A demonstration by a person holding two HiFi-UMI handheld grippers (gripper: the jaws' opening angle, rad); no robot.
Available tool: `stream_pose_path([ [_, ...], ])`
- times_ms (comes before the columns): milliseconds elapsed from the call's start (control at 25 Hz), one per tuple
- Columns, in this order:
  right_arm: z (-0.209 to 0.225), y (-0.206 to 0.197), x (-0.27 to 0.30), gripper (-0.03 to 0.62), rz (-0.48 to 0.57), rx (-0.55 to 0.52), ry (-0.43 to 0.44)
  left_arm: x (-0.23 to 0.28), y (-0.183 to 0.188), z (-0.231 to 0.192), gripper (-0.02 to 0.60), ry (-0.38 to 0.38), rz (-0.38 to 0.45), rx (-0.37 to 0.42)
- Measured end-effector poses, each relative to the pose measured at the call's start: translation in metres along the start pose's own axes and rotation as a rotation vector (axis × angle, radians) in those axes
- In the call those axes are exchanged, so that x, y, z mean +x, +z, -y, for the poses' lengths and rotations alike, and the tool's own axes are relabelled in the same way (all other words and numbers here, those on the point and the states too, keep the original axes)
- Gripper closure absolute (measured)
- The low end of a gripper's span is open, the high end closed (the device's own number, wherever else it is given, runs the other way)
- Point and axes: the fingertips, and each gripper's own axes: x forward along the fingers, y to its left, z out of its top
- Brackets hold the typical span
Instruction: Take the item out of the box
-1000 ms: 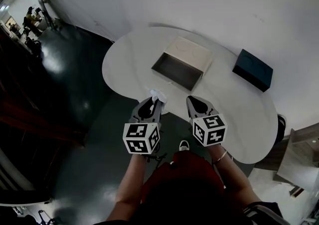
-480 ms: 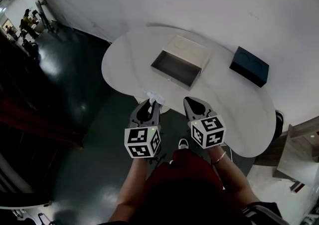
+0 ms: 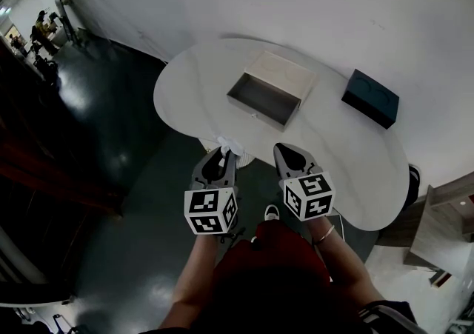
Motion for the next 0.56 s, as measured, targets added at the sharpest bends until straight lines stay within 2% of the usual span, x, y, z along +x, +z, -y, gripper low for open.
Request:
stream_pose_path([
  [560, -0.0062, 0.0037, -0.0092, 0.579, 0.023, -0.022, -0.020, -0.0108, -0.0036, 0.0023, 0.494, -0.004, 0.005, 0.008],
])
